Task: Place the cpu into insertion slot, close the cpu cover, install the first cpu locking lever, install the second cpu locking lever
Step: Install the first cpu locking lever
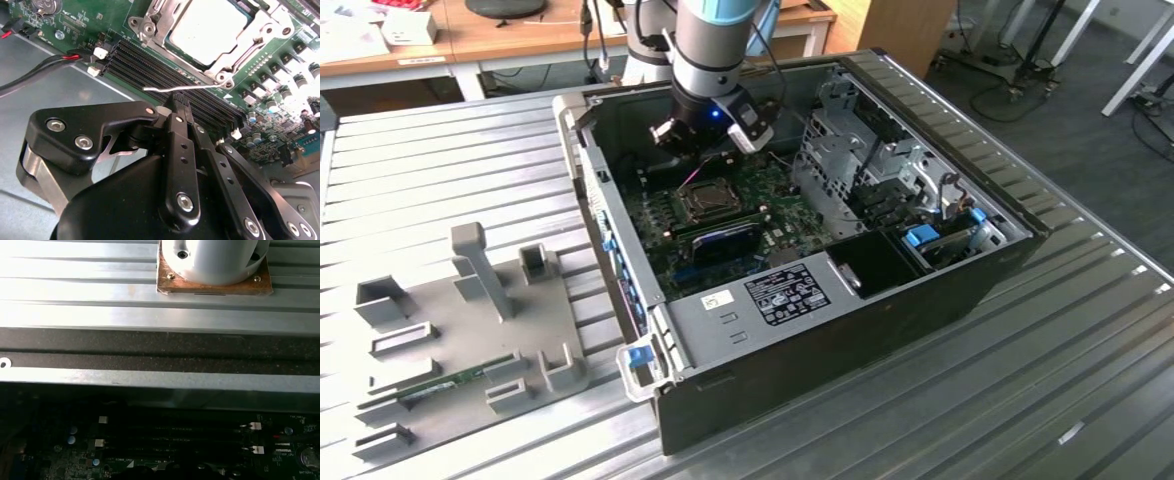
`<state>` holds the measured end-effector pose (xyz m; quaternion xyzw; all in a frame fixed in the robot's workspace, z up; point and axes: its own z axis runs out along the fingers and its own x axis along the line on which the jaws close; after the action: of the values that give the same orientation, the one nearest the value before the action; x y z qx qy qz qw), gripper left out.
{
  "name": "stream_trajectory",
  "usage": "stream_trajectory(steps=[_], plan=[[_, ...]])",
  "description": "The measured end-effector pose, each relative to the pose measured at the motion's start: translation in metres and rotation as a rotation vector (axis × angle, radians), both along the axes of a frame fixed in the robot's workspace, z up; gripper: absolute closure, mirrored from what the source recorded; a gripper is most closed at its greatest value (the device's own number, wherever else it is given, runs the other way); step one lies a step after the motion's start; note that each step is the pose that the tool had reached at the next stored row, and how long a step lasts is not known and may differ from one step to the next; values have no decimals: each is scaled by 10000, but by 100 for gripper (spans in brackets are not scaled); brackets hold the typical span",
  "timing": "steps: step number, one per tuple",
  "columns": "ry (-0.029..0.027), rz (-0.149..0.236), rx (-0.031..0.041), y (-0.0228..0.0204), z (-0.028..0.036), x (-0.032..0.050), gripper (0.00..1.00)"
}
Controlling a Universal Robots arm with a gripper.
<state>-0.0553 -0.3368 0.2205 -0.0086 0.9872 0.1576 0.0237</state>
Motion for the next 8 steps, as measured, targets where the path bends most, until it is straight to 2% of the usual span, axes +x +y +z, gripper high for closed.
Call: stream_trajectory(steps=[8], plan=[[1,0,0,-18,14,0,90]])
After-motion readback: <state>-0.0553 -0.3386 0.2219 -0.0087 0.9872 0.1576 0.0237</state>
